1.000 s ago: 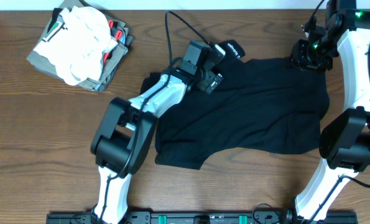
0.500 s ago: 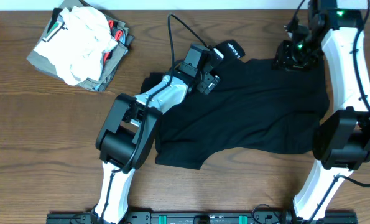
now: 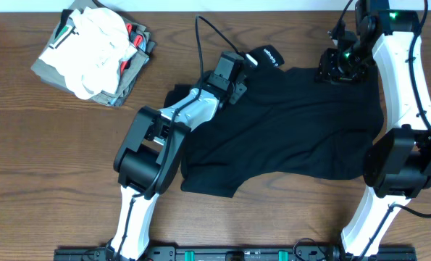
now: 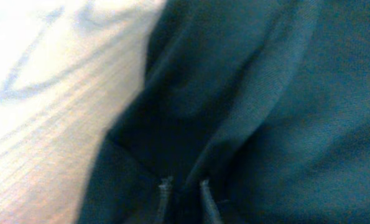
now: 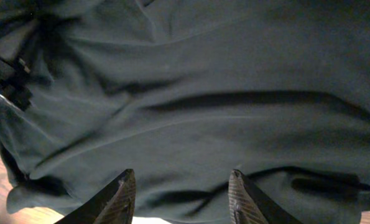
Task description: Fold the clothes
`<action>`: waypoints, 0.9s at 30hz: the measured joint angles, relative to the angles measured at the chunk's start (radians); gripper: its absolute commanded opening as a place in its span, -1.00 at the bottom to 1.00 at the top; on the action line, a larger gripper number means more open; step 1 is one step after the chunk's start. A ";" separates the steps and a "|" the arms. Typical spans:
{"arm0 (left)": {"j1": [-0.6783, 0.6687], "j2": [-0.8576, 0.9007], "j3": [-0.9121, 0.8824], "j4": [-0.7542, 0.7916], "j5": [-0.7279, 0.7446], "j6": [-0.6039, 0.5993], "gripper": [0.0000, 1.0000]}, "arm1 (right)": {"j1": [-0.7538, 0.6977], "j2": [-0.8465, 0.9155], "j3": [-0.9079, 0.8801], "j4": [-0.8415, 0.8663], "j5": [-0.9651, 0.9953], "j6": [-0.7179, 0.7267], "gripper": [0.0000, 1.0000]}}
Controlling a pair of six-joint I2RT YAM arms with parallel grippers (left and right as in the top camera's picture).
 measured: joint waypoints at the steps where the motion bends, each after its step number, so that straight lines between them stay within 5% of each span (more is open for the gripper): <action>1: 0.006 0.000 0.000 0.013 -0.006 -0.003 -0.75 | 0.000 0.000 0.000 -0.002 0.001 0.000 -0.05; 12: 0.096 -0.001 0.034 0.049 -0.023 -0.027 -0.76 | 0.000 0.000 0.000 -0.003 0.002 0.000 -0.03; 20: 0.187 -0.005 0.067 0.312 -0.028 -0.075 -0.70 | 0.000 0.000 0.000 -0.014 0.002 0.000 -0.02; 22: 0.208 -0.005 0.069 0.363 -0.029 -0.080 -0.10 | 0.000 0.000 0.000 -0.014 0.002 0.000 -0.01; 24: 0.230 -0.006 0.070 0.382 -0.032 -0.090 0.96 | 0.000 0.000 0.000 -0.016 0.002 0.000 0.01; 27: 0.256 -0.008 0.071 0.376 -0.033 -0.104 0.96 | 0.000 0.000 0.000 -0.015 0.002 0.000 0.00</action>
